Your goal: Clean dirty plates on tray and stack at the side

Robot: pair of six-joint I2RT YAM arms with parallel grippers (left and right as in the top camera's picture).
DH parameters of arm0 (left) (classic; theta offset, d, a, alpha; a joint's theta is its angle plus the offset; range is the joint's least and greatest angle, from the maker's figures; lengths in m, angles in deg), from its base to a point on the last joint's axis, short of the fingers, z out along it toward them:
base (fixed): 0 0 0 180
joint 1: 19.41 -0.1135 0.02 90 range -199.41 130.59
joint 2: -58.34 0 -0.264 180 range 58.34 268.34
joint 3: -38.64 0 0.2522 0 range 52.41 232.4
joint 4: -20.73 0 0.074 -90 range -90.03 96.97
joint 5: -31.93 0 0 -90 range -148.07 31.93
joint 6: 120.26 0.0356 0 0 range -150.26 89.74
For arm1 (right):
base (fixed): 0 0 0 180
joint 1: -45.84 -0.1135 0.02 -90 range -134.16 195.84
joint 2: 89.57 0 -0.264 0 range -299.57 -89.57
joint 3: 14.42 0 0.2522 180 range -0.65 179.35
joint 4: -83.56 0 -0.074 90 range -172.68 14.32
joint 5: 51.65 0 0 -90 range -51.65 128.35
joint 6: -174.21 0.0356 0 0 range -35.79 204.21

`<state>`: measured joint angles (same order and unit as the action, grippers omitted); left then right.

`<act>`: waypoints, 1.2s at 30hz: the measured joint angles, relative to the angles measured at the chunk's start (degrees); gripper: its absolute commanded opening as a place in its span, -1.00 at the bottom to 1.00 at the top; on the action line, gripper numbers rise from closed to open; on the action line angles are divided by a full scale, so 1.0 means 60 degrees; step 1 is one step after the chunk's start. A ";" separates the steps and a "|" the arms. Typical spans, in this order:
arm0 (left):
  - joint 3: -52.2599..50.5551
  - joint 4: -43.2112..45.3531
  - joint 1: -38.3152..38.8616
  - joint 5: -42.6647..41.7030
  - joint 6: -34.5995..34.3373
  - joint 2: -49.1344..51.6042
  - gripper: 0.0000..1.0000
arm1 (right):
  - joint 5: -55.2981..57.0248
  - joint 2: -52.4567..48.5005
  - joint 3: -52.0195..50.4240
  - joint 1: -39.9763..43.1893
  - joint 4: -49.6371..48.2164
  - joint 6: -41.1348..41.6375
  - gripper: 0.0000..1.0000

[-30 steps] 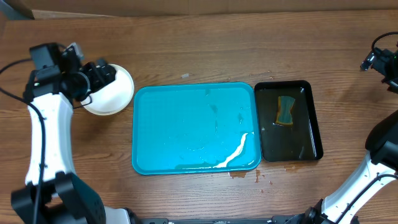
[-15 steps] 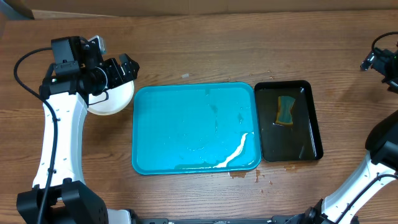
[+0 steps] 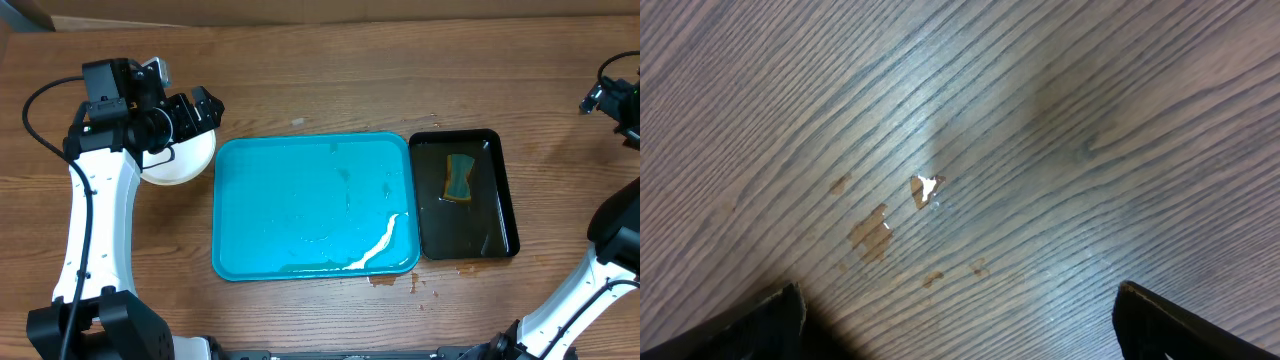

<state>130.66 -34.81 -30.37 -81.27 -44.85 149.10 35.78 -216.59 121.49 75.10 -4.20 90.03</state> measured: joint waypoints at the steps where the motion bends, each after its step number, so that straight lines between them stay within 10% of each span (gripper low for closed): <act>1: 0.0000 0.0000 0.0000 0.0000 0.0000 0.0000 1.00 | -0.0004 0.0000 0.0000 0.0000 0.0004 -0.0007 1.00; 13: 0.0000 0.0000 0.0000 0.0000 0.0000 0.0000 1.00 | -0.0007 0.0586 -0.0004 -0.0018 0.0004 -0.0007 1.00; 21: 0.0000 0.0000 0.0000 -0.0004 0.0000 0.0000 1.00 | 0.0007 0.4258 0.0000 -0.0514 -0.0036 0.0000 1.00; 36: 0.0000 -0.0004 0.0000 -0.0004 0.0000 0.0000 1.00 | 0.0707 1.0422 -0.0430 -0.6149 -0.2011 -0.0171 1.00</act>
<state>130.66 -34.83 -30.37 -81.29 -44.85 149.10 40.02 -154.06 118.91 38.20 -16.26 89.01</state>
